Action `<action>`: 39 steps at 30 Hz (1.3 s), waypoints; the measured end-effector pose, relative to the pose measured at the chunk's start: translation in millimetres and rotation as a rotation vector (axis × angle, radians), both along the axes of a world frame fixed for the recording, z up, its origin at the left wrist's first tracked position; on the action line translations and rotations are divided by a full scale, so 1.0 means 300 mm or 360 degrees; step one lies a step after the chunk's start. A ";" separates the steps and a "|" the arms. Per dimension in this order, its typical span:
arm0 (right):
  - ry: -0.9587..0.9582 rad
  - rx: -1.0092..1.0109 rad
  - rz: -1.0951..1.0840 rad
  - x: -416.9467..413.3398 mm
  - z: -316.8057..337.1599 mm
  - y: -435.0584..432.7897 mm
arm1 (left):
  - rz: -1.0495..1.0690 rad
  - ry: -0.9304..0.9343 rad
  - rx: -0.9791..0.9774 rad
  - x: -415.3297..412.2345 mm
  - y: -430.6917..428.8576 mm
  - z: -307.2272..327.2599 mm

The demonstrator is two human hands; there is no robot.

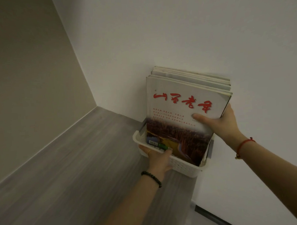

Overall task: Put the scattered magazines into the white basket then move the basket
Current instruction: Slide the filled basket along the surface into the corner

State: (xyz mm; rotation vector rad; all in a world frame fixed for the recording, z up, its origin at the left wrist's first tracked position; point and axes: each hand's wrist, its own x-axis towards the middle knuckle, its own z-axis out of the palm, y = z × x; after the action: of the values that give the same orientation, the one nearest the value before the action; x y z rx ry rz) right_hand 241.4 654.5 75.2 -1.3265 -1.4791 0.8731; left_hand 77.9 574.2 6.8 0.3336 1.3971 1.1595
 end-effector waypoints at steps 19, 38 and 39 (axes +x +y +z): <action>0.0603 -0.0104 -0.0565 -0.069 0.190 0.050 | -0.0254 0.0861 0.0686 -0.196 0.505 0.482; 0.0532 0.0185 -0.0882 -0.081 0.237 0.061 | -0.0244 0.1095 0.0856 -0.204 0.498 0.508; 0.0399 0.0318 -0.0882 -0.076 0.236 0.050 | -0.0260 0.1099 0.0856 -0.201 0.499 0.509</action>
State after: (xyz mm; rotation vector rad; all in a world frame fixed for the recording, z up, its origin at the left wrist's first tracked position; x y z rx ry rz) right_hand 218.6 669.6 146.0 -1.3258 -0.9075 0.4914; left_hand 17.5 724.0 159.6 1.3034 1.5697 1.3326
